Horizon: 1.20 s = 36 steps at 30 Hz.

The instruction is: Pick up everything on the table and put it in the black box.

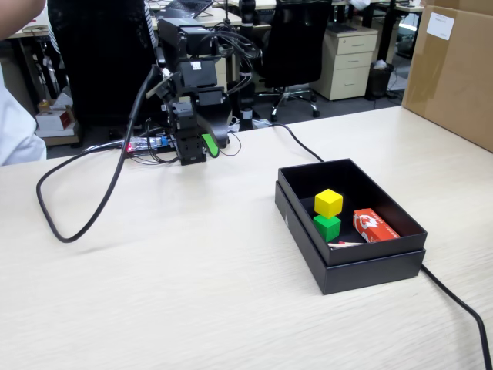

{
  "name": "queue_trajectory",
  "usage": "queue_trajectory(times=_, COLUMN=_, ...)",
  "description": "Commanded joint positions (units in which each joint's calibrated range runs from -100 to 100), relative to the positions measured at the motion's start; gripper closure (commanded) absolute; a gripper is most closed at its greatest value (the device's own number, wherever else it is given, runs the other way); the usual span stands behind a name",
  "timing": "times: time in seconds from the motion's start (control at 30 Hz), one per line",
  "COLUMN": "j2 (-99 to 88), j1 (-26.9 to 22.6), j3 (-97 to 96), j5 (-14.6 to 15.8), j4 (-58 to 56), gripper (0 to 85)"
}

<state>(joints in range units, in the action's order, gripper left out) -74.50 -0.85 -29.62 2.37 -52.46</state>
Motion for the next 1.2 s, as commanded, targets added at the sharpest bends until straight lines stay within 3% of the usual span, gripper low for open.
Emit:
queue_trajectory(times=0.0, j2=-9.3, j1=1.0, j3=-5.2, j5=-0.3, j4=6.8, gripper=34.8)
queue_trajectory(times=0.2, j2=-24.5, j1=0.0, j3=-24.4, j5=-0.1, j4=13.6, gripper=33.9)
queue_trajectory(times=0.37, j2=-25.2, j1=0.8, j3=-31.0, j5=-0.5, j4=18.4, gripper=33.5)
queue_trajectory(times=0.53, j2=-25.2, j1=2.1, j3=-38.7, j5=-2.0, j4=26.2, gripper=33.3)
queue_trajectory(times=0.63, j2=-25.0, j1=3.5, j3=-48.2, j5=-4.6, j4=37.8, gripper=33.3)
queue_trajectory(times=0.83, j2=-24.9, j1=3.1, j3=-58.4, j5=-5.7, j4=46.7, gripper=33.4)
queue_trajectory(times=1.17, j2=-25.2, j1=3.0, j3=-65.9, j5=-6.4, j4=49.4, gripper=35.1)
